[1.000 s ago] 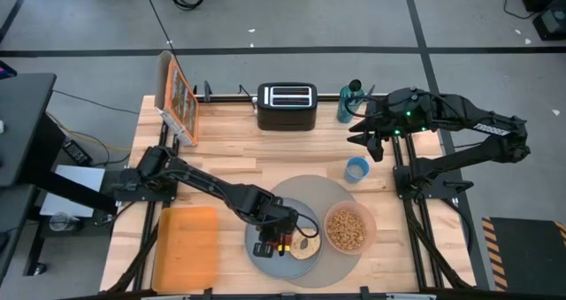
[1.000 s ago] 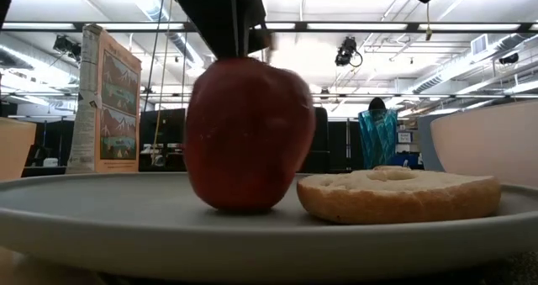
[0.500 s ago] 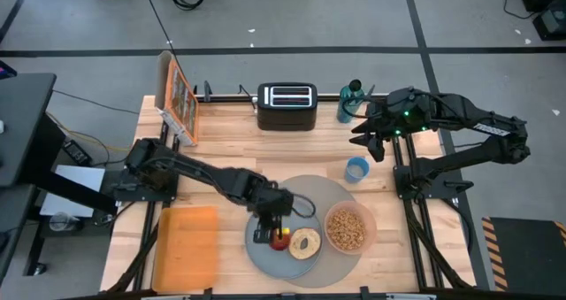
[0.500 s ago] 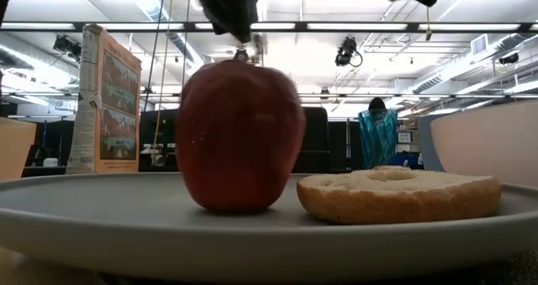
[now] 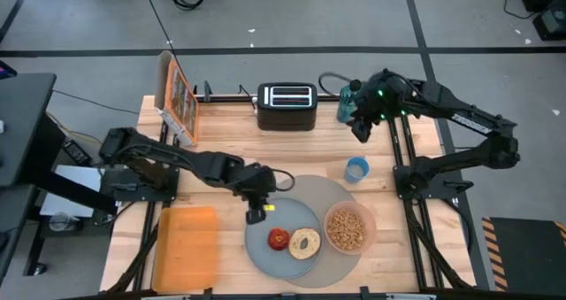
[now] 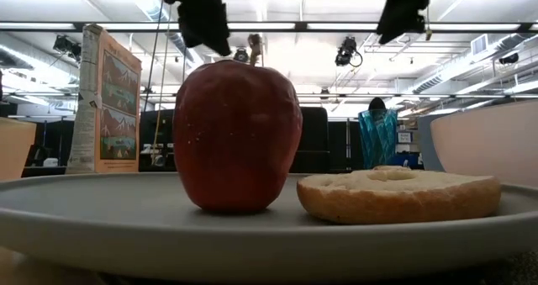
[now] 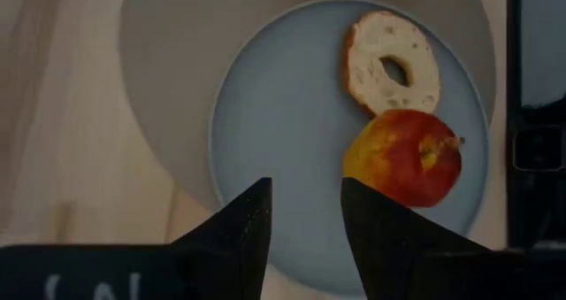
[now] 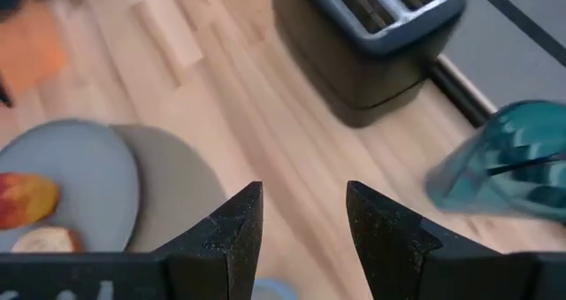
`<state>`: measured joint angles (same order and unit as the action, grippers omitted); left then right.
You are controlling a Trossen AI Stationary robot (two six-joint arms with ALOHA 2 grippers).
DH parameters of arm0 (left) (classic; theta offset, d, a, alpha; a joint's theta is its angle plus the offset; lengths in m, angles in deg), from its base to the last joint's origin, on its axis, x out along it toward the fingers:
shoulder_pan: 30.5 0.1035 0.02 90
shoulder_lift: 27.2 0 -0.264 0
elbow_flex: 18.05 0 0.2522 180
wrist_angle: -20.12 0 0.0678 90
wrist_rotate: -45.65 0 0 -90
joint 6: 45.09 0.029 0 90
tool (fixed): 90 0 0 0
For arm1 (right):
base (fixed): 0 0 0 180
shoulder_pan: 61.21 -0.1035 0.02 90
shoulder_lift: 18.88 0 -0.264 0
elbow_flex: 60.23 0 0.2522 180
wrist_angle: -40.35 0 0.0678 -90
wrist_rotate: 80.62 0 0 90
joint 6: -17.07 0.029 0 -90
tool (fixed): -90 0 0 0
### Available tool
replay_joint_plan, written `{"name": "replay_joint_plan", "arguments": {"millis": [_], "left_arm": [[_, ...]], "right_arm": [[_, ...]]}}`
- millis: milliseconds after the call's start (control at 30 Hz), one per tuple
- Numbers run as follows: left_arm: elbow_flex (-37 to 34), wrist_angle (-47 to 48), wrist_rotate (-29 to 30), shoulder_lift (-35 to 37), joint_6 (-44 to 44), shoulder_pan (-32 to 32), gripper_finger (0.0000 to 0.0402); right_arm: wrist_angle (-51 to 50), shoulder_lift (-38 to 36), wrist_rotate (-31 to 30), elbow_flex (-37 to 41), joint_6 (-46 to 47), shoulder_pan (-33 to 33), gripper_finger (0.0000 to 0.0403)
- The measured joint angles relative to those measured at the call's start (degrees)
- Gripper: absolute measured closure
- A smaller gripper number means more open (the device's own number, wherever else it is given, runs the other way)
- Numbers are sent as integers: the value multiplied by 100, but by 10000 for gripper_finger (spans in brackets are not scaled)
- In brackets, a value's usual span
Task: Arrange a breakfast setting
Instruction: Put the black spoon in the center of the gray placemat
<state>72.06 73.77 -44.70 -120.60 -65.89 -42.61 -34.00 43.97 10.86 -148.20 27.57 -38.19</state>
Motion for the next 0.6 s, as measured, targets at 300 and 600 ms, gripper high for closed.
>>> {"name": "replay_joint_plan", "arguments": {"millis": [300, 600], "left_arm": [[-749, -542, 858, 1189, -1167, 65, 258], [-791, -516, 932, 1769, -1337, 65, 258]], "right_arm": [[-496, 1236, 95, -1137, -952, 1621, 231], [-922, 2403, 116, -2321, -1770, 2725, 221]]}}
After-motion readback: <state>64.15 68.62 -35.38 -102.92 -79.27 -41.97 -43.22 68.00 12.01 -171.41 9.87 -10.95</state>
